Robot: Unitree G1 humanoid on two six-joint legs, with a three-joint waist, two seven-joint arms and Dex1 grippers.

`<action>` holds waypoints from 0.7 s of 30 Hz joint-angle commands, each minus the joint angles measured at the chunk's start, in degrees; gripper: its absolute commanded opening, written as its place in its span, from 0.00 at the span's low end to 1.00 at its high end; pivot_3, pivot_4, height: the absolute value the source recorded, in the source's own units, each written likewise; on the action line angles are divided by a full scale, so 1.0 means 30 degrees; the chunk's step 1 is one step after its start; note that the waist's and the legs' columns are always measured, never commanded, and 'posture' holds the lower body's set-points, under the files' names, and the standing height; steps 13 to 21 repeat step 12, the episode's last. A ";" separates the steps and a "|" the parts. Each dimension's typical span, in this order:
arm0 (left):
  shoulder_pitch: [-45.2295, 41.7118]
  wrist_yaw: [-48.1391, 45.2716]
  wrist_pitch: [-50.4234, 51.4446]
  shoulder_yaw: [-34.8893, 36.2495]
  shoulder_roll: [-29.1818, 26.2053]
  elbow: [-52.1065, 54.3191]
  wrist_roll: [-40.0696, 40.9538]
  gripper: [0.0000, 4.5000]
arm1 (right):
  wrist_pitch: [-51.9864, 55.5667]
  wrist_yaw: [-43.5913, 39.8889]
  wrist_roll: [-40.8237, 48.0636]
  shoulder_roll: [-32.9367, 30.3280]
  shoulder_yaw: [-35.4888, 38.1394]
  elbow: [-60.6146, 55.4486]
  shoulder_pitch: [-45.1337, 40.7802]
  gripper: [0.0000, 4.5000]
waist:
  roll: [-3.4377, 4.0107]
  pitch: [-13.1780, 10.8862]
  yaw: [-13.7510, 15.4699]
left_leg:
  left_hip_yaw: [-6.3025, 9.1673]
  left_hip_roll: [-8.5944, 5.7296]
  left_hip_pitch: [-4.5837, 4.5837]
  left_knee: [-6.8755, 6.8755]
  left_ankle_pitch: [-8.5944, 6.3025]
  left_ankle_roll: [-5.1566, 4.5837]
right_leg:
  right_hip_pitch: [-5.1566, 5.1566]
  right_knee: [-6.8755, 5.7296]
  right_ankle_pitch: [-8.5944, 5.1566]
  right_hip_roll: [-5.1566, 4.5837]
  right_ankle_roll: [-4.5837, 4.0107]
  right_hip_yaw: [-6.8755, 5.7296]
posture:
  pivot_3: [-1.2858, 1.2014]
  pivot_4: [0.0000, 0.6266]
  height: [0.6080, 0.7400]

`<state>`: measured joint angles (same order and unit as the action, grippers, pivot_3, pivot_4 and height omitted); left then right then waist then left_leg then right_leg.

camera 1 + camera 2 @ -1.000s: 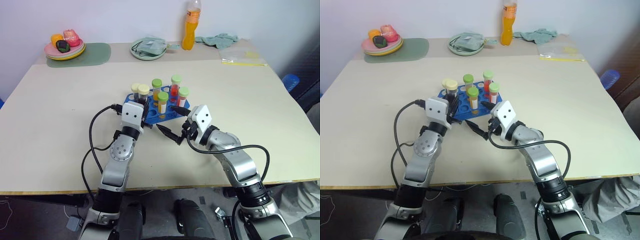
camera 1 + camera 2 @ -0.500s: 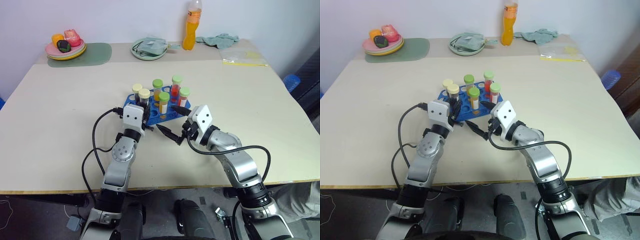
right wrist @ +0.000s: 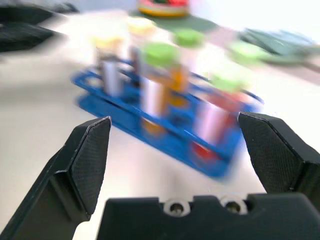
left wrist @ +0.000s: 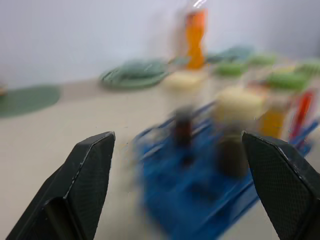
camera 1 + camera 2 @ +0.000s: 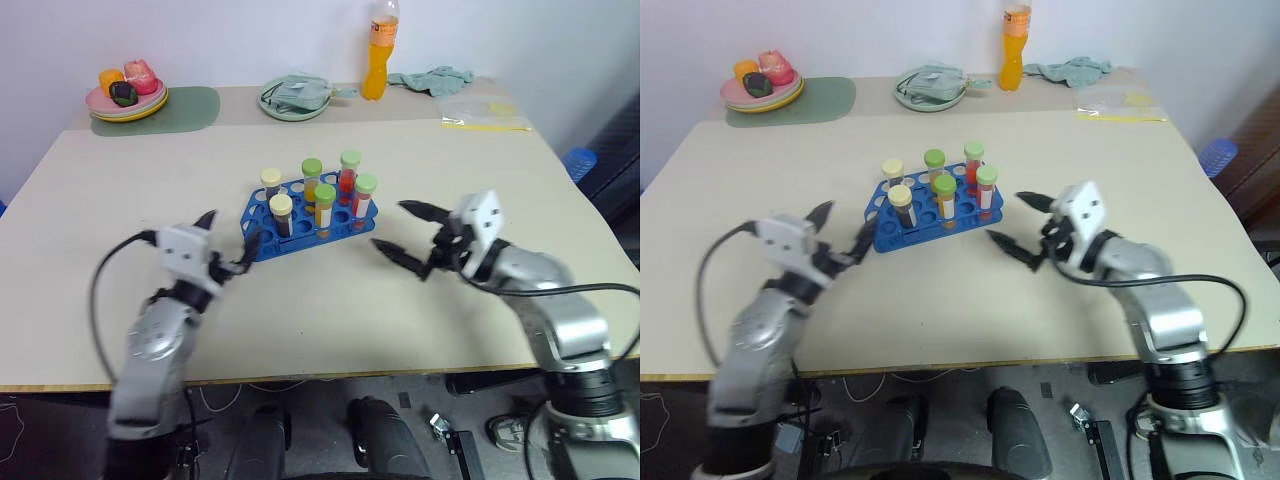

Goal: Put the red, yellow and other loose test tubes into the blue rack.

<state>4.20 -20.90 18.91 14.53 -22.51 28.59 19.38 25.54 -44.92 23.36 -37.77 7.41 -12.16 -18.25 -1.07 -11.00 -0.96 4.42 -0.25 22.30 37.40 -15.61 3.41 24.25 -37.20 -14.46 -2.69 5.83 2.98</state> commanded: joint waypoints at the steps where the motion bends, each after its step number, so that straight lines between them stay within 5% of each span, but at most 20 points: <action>1: 0.1399 -0.1345 0.0661 0.2926 -0.1569 0.0479 0.1424 0.92 | -0.0238 -0.0364 0.0211 -0.1025 0.1732 0.1801 -0.0150 1.00 | 0.0000 0.0000 0.0002 | -0.0004 0.0001 -0.0005 0.0000 -0.0001 -0.0001 | -0.0002 0.0002 -0.0002 0.0005 -0.0003 -0.0001 | 0.52 0.24 1.00; 7: 0.3602 -0.2527 0.0690 0.4613 -0.3112 -0.0428 0.1275 0.92 | -0.1029 -0.1469 -0.0208 -0.1931 0.1783 0.3601 0.0324 1.00 | 0.0001 0.0000 0.0023 | -0.0011 0.0003 -0.0006 0.0003 -0.0002 -0.0003 | -0.0021 0.0022 -0.0003 0.0001 -0.0002 0.0001 | 0.52 0.24 1.00; 21: 0.4228 -0.1861 0.0419 0.4557 -0.2557 -0.0295 0.1072 0.92 | -0.1680 -0.1555 -0.0725 -0.1429 0.1037 0.4070 0.0255 1.00 | 0.0005 -0.0001 -0.0016 | -0.0014 0.0011 -0.0013 -0.0007 -0.0003 -0.0005 | -0.0019 0.0025 -0.0003 0.0005 -0.0004 0.0003 | 0.52 0.24 1.00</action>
